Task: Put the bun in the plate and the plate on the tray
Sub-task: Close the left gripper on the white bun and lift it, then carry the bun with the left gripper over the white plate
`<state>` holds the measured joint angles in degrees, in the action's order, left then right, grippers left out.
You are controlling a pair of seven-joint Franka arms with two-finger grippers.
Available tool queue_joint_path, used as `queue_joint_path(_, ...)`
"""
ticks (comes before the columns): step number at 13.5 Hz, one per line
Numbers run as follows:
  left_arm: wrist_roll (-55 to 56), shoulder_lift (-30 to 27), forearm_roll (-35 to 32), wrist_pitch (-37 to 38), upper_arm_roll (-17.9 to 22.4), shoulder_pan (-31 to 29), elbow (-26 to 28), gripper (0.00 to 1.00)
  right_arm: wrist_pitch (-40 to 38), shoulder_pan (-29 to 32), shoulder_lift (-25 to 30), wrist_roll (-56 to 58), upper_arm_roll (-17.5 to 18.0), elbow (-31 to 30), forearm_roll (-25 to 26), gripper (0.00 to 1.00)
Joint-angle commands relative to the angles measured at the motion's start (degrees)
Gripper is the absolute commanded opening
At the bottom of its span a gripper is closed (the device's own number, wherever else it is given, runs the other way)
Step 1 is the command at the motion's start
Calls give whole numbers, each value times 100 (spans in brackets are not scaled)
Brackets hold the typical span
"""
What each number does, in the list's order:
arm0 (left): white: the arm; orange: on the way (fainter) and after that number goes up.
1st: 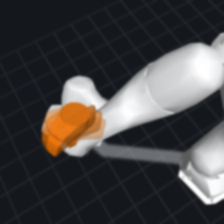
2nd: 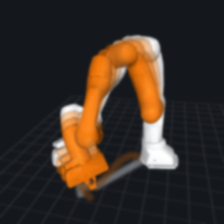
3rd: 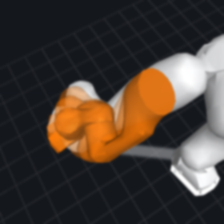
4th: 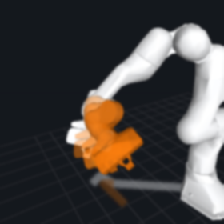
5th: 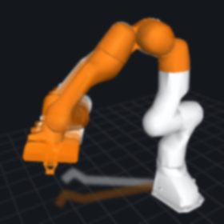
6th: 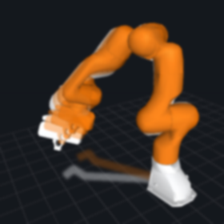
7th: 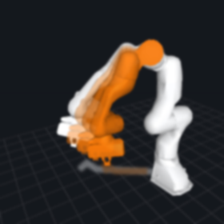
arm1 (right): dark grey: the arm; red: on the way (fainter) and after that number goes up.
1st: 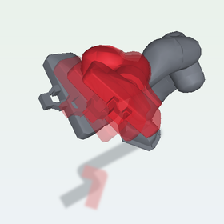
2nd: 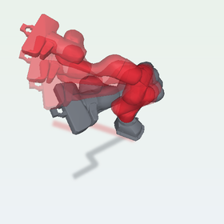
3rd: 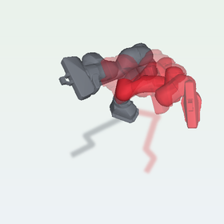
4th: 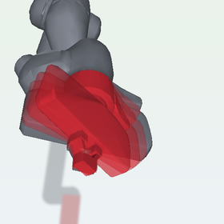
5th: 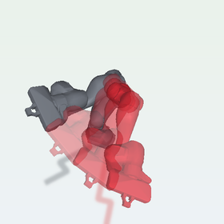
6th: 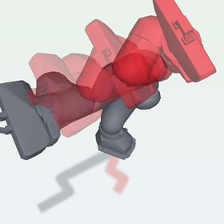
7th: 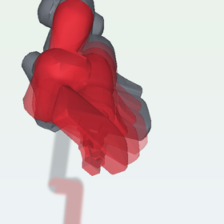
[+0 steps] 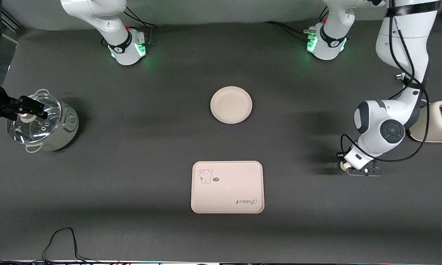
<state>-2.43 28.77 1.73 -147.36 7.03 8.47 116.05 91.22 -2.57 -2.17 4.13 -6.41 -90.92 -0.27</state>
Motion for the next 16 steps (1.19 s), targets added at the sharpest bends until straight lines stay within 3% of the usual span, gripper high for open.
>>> queue_joint_path(1,-196,-668,82,678,-113,58,58,0,1,20,50,88,8,-49,62,100)
queue_joint_path(4,-188,-1608,117,1821,-411,58,41,0,1,20,50,88,8,-49,62,100)
queue_joint_path(8,442,-2436,741,2843,-1052,137,58,0,1,20,58,88,8,-84,62,100)
queue_joint_path(10,1433,-2595,741,2871,-1290,513,76,0,1,20,58,88,-1,-84,62,100)
queue_joint_path(12,2505,-2535,741,2687,-1318,1249,76,0,1,20,58,88,-1,-84,62,100)
queue_joint_path(16,4037,-2201,697,1748,-1318,2569,329,0,1,20,58,88,-54,-84,62,100)
